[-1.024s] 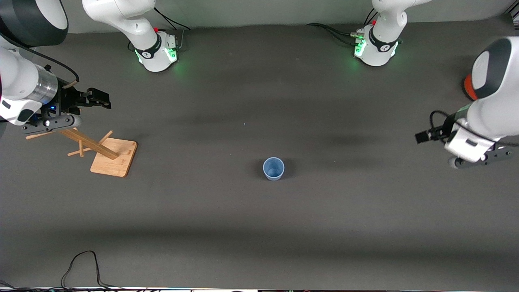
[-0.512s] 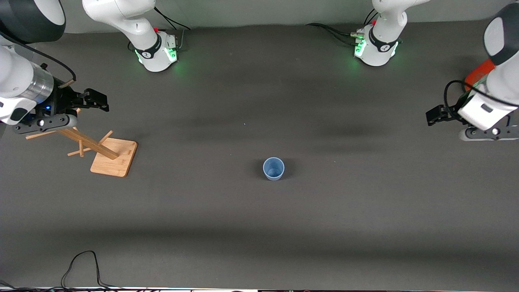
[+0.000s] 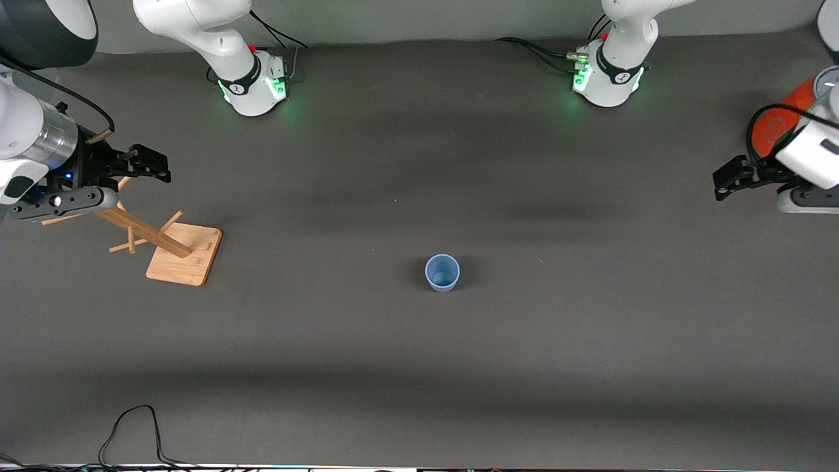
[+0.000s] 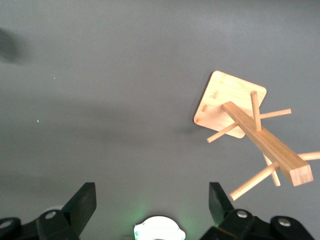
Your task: Rotate and upright cup with both arms
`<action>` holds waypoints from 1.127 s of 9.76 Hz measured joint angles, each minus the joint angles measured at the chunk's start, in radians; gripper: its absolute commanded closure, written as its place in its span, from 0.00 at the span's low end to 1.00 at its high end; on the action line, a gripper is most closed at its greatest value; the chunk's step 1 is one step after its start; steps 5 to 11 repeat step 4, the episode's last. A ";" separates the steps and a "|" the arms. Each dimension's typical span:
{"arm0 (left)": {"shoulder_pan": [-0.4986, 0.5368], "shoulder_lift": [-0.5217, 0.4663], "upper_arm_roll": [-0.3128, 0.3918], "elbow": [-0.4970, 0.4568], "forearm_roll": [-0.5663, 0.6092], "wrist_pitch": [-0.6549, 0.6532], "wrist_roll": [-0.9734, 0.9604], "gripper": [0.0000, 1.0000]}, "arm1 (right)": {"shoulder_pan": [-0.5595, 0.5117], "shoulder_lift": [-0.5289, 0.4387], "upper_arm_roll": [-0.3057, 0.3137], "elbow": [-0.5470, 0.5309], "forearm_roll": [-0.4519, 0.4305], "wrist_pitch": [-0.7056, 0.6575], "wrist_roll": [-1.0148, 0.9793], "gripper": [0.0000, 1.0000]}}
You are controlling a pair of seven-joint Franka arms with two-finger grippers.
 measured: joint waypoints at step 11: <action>0.000 0.000 0.002 0.016 0.000 -0.036 0.067 0.00 | 0.000 0.000 -0.005 0.006 0.000 -0.013 0.000 0.00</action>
